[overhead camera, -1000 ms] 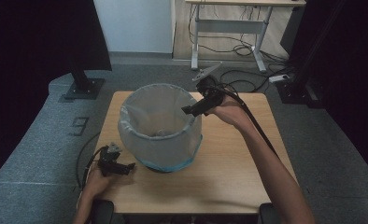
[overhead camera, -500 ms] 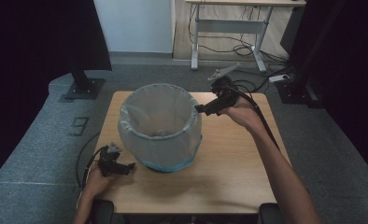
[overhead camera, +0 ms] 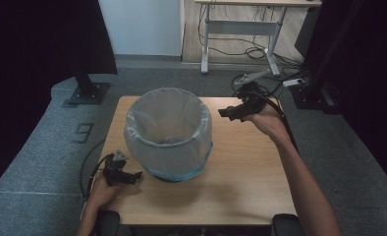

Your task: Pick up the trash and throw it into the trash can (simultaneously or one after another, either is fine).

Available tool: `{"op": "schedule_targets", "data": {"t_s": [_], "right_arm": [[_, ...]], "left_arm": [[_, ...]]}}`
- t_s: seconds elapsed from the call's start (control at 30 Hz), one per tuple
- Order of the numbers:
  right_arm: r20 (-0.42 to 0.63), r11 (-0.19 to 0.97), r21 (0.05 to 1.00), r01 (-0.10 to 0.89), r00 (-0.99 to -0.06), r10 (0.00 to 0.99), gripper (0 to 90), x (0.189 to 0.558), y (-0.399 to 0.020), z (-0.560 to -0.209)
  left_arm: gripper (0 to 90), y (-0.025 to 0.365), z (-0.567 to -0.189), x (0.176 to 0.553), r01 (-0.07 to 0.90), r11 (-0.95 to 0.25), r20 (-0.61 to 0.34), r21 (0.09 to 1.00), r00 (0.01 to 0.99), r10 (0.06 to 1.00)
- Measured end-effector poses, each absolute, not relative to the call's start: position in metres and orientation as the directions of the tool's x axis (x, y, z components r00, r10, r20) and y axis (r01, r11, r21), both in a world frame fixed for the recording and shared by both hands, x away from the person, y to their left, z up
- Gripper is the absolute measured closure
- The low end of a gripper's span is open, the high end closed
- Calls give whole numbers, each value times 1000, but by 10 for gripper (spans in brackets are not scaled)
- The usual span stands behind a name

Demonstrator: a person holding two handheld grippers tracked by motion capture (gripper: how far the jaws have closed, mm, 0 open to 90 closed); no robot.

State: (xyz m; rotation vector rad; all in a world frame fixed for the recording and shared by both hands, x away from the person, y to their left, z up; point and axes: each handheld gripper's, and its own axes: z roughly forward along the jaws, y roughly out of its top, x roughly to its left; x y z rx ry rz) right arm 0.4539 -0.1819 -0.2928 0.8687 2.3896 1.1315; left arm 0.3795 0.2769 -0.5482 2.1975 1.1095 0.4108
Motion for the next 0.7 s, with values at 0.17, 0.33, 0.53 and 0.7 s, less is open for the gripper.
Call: {"op": "schedule_targets", "data": {"t_s": [0.17, 0.33, 0.53, 0.7], "right_arm": [[-48, 474, 790, 389, -732, 680, 22, 455, -192, -296], [-44, 458, 792, 405, -710, 703, 26, 456, -206, -300], [-41, 438, 794, 422, -681, 731, 31, 455, -224, -305], [-45, 428, 792, 435, -658, 752, 33, 454, -239, -310]], "left_arm": [[0, 277, -548, 379, 605, -443, -7, 661, 596, 803], [0, 277, -548, 379, 605, -443, -7, 661, 596, 803], [0, 277, -548, 379, 605, -443, -7, 662, 596, 803], [0, 277, -548, 379, 605, -443, -7, 662, 596, 803]]}}
